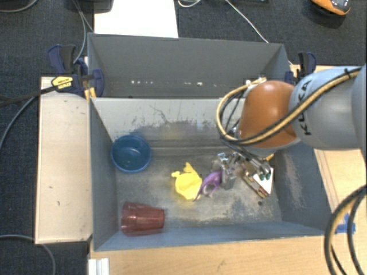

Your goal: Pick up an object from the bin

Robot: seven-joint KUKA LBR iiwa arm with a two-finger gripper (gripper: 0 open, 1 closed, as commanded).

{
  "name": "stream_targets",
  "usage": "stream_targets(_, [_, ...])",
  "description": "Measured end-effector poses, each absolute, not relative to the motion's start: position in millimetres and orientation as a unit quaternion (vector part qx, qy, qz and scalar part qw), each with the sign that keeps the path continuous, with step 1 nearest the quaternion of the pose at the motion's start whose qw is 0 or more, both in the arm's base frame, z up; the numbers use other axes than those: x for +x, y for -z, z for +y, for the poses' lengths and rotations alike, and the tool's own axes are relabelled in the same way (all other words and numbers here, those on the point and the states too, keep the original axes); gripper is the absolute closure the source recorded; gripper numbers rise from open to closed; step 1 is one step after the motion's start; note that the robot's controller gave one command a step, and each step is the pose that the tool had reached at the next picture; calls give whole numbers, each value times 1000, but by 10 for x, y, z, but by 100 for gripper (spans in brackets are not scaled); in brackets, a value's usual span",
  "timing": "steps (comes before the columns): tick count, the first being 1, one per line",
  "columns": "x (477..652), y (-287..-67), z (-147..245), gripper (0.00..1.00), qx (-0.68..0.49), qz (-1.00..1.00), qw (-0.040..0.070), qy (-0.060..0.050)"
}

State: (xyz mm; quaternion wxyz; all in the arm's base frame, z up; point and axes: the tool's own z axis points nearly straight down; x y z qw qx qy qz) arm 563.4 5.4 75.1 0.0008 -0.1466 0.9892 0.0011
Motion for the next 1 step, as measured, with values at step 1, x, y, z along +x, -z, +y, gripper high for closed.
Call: stream_targets(1, [5615,-968,54,100,-146,989,-2,-1])
